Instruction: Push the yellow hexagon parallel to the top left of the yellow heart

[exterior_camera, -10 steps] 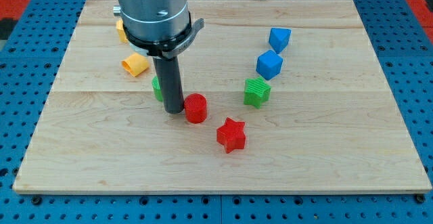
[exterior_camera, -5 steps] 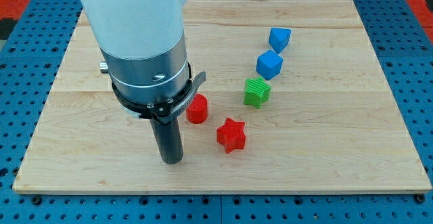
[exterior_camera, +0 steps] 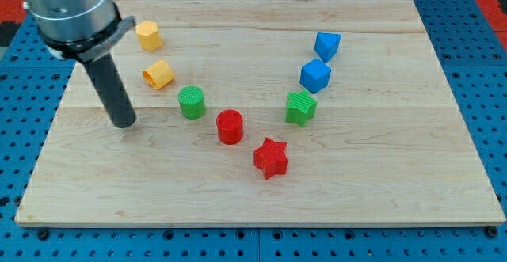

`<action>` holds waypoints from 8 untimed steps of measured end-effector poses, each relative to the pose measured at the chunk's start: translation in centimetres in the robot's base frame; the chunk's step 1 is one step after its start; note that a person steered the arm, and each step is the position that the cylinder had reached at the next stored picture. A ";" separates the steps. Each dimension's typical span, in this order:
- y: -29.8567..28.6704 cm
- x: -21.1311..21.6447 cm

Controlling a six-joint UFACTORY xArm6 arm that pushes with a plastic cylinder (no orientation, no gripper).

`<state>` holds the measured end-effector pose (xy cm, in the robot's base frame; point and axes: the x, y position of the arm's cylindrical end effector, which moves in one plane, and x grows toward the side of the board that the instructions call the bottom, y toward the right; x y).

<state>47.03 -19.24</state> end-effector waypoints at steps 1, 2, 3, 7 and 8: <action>-0.2 0.0; -0.2 0.0; -0.6 -0.4; -2.2 -23.2; 5.0 -22.3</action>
<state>24.72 -14.27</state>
